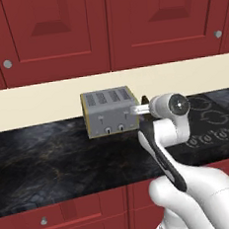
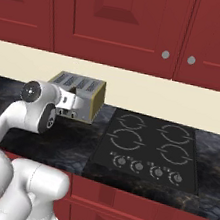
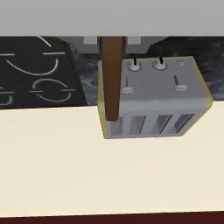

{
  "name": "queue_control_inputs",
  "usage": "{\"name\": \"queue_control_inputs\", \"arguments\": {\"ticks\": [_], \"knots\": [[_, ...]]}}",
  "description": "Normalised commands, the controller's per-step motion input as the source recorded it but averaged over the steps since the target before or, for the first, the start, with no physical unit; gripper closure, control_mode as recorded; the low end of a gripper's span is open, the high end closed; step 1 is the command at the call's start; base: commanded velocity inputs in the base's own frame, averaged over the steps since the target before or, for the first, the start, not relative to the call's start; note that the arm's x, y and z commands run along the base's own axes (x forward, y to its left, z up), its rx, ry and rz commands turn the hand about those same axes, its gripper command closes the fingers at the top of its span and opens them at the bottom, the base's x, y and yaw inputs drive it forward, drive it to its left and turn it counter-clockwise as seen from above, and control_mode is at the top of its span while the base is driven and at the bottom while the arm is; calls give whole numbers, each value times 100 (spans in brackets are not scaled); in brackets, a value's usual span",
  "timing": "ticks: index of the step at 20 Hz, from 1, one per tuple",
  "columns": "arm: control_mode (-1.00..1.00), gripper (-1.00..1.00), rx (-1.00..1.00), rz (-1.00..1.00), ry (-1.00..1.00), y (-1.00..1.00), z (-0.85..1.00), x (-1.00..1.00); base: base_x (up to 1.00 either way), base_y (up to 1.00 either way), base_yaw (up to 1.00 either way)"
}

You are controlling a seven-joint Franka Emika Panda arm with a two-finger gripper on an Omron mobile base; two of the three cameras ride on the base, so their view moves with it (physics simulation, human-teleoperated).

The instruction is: Start the toaster. Once the lever pops up, take the bread to the plate on the dining counter.

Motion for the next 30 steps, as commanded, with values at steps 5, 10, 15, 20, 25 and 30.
{"name": "queue_control_inputs", "arguments": {"ticks": [5,10,15,20,25,30], "knots": [[-100,100,-1,0,15,-22,3,-88,0,0,0],[-100,100,-3,0,10,-25,0,-73,0,0,0],[-100,100,-4,0,6,-15,0,-49,0,0,0],[-100,100,-1,0,0,-3,0,-38,0,0,0],[-100,100,0,0,0,-1,0,-27,0,0,0],[-100,100,0,0,0,-6,0,-37,0,0,0]]}}
